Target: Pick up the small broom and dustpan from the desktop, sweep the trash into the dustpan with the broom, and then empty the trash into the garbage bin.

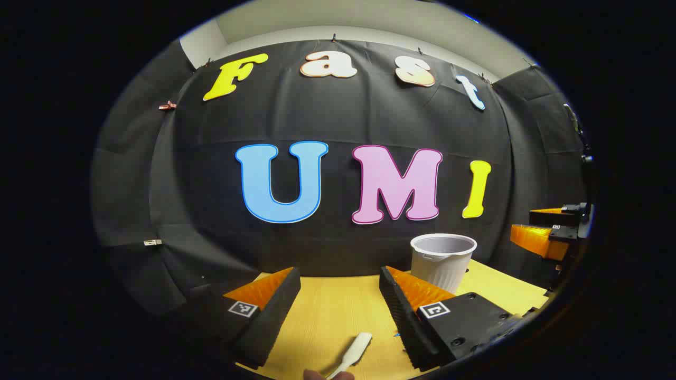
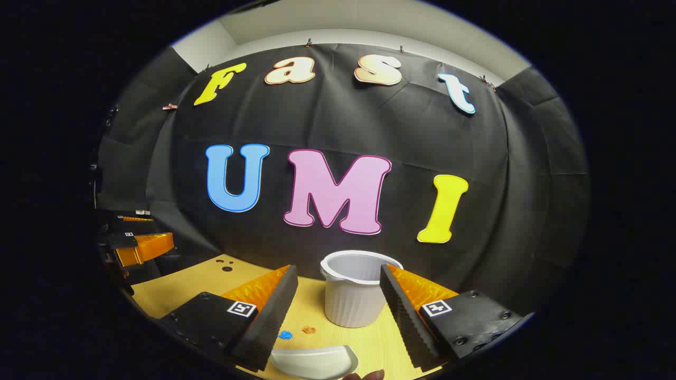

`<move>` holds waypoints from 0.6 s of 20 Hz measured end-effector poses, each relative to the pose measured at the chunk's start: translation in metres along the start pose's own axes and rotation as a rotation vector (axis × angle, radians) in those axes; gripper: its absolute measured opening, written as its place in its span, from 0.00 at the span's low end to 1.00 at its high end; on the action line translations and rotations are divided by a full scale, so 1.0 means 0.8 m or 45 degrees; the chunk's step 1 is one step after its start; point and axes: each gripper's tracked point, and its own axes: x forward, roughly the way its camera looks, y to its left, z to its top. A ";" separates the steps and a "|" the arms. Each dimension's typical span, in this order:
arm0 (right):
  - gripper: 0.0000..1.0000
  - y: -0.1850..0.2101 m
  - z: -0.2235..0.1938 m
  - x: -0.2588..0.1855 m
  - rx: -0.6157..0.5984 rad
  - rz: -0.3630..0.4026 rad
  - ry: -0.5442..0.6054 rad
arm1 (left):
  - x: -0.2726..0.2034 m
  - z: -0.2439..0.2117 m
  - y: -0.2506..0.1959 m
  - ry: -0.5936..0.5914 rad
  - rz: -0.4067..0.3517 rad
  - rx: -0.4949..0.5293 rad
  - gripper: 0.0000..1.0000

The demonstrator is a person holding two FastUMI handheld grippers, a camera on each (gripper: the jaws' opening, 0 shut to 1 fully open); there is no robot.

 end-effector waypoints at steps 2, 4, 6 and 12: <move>0.97 0.002 -0.002 0.000 -0.003 0.002 0.004 | 0.000 -0.002 0.000 0.001 -0.001 0.000 0.95; 0.97 0.002 -0.004 0.000 -0.007 0.004 0.009 | 0.000 -0.003 0.000 0.005 0.000 0.004 0.95; 0.97 0.001 -0.006 0.000 -0.001 0.005 0.015 | -0.001 -0.005 0.002 0.009 0.001 0.004 0.95; 0.97 -0.001 -0.007 0.000 -0.006 -0.001 0.018 | -0.002 -0.009 0.003 0.017 0.006 0.014 0.95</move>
